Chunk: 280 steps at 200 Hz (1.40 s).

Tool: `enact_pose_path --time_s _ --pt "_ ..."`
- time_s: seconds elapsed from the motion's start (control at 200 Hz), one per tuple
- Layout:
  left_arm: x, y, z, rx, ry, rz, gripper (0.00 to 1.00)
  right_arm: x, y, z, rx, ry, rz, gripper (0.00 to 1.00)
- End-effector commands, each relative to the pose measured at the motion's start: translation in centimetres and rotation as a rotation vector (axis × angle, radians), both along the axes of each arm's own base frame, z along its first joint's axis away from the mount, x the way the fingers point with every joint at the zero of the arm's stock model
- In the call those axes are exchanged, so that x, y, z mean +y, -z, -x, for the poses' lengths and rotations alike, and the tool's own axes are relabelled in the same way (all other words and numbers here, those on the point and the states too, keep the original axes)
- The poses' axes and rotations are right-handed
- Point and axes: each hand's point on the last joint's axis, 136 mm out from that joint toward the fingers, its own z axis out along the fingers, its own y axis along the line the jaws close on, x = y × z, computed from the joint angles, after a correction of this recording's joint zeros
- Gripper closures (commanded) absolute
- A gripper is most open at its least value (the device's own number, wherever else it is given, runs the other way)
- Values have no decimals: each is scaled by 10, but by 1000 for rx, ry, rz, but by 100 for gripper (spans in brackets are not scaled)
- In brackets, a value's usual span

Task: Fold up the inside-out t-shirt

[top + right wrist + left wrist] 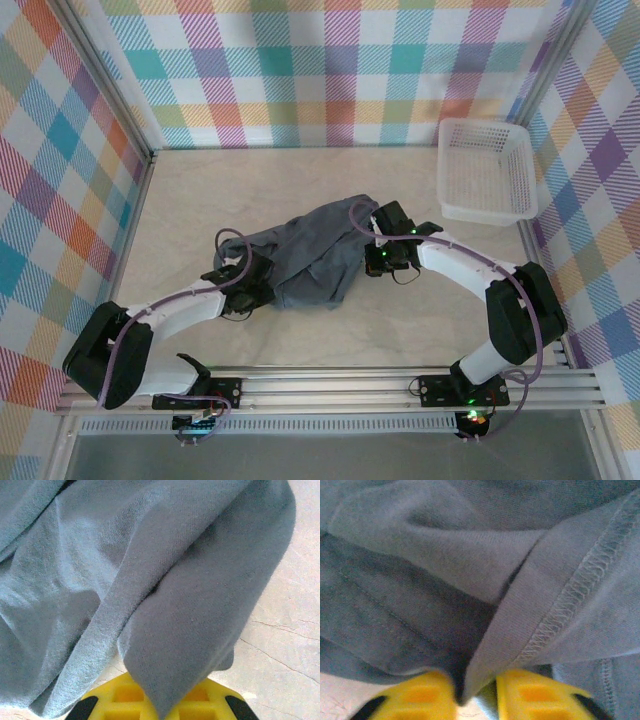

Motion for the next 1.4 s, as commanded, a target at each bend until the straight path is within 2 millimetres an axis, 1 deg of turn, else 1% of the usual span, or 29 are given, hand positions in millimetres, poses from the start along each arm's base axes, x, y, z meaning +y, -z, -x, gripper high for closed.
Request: enact_pose_path --time_s 0.0,0.07,0.13,0.17,0.24,0.31,0.375,0.395,0.4,0.48,0.56,0.625,0.705,0.76,0.8,0.85,0.89,0.935,1.0,1.04,1.125,1.18,1.23,1.255,1.29,1.32,1.34,1.365,1.395 --pt "-2 -7 -7 -22 -1 23 100 3 -22 -4 -29 14 -29 100" --pt "-3 -31 -14 -61 16 23 100 0 -44 -10 -67 48 -42 100" --pt "-1 -69 -22 -131 34 18 100 -6 -73 -17 -121 81 -67 100" --pt "3 -101 -28 -191 51 11 100 -14 -104 -23 -185 117 -98 100" --pt "14 -167 -36 -319 74 -22 100 -34 -164 -34 -315 194 -169 100" --pt "32 -243 -39 -455 100 -97 100 -62 -230 -40 -486 277 -223 100" --pt "50 -303 -37 -551 114 -196 100 -80 -297 -34 -680 305 -255 100" --pt "54 -324 -36 -588 116 -219 100 -84 -310 -32 -719 311 -258 100" --pt "55 -328 -36 -594 119 -224 100 -86 -320 -30 -747 312 -262 100" --pt "62 -389 -30 -711 149 -260 100 -96 -381 -14 -906 306 -297 100" --pt "59 -440 -20 -829 180 -222 100 -103 -423 5 -1006 282 -317 100" --pt "58 -474 -9 -922 189 -172 100 -108 -448 21 -1070 272 -339 100" --pt "60 -502 4 -1005 180 -120 100 -112 -470 41 -1134 252 -375 100" --pt "59 -512 9 -1042 182 -80 100 -112 -479 52 -1160 235 -408 100" --pt "57 -510 8 -1044 176 -61 100 -111 -476 51 -1142 243 -421 100" --pt "51 -496 -1 -1005 181 -61 100 -108 -465 44 -1099 246 -404 100" --pt "46 -476 -13 -945 187 -76 100 -107 -447 30 -1041 266 -362 100" --pt "36 -447 -31 -858 209 -100 100 -108 -422 12 -961 305 -304 100" --pt "27 -396 -59 -722 220 -161 100 -102 -367 -19 -809 312 -189 100" --pt "26 -356 -79 -630 211 -191 100 -102 -329 -36 -715 323 -113 100" --pt "28 -274 -115 -459 168 -137 100 -115 -237 -62 -517 383 34 100" --pt "36 -227 -133 -380 123 -87 99 -127 -175 -66 -380 436 81 100" --pt "42 -192 -143 -312 104 -63 83 -133 -124 -62 -251 453 89 100" --pt "42 -178 -146 -278 103 -49 78 -133 -103 -59 -190 446 93 100" --pt "40 -167 -146 -246 115 -33 72 -130 -78 -52 -111 421 100 100" --pt "37 -162 -145 -232 130 -20 66 -127 -66 -47 -63 388 100 90" --pt "33 -160 -144 -228 142 -4 63 -122 -61 -44 -39 358 92 80" --pt "29 -160 -142 -229 158 23 58 -117 -58 -41 -23 323 78 68" --pt "21 -162 -139 -232 184 59 55 -112 -60 -38 -23 287 54 60"
